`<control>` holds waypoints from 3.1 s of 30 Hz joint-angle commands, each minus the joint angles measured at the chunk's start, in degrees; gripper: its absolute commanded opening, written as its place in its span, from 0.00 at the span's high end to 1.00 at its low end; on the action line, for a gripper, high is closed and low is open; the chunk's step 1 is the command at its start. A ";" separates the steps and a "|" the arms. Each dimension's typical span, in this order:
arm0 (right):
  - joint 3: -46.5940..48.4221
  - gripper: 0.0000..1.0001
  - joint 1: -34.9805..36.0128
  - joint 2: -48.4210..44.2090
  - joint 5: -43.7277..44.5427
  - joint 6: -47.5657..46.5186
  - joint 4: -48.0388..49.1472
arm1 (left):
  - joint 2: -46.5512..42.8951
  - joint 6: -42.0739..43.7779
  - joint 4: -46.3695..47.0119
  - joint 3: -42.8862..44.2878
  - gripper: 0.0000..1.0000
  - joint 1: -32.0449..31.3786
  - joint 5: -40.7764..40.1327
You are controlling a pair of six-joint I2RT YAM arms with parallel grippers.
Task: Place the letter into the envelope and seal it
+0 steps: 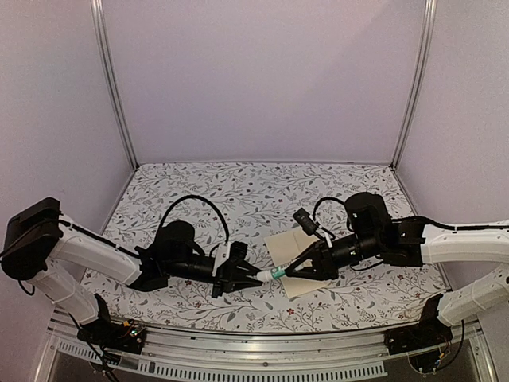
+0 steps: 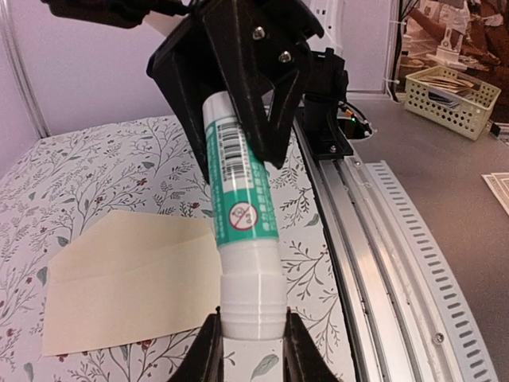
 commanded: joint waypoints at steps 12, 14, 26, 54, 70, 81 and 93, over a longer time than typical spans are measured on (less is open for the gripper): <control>1.38 1.00 0.47 4.49 0.65 3.73 6.75 | 0.02 -3.47 4.77 2.11 0.92 0.40 -4.92; 1.50 1.00 0.47 5.55 -0.81 4.13 7.55 | -0.48 -3.77 5.59 1.61 0.92 0.35 -5.24; 4.78 1.00 2.28 10.22 -3.44 6.20 7.62 | -2.93 -3.18 8.71 -0.49 0.94 -0.17 -9.50; 19.55 1.00 11.27 31.21 -1.40 18.12 6.12 | -12.21 6.45 1.26 -0.22 0.96 -12.51 -32.64; 16.08 1.00 17.73 24.74 9.02 -2.98 4.91 | -19.20 -0.67 -3.67 -0.70 0.96 -7.59 -3.68; 14.07 1.00 17.88 21.73 15.99 -0.09 5.20 | -19.51 0.67 -8.50 0.11 0.74 -7.64 -9.44; 14.24 1.00 17.88 19.39 18.58 1.51 4.09 | -19.45 3.11 -14.18 0.94 0.42 -8.10 -9.11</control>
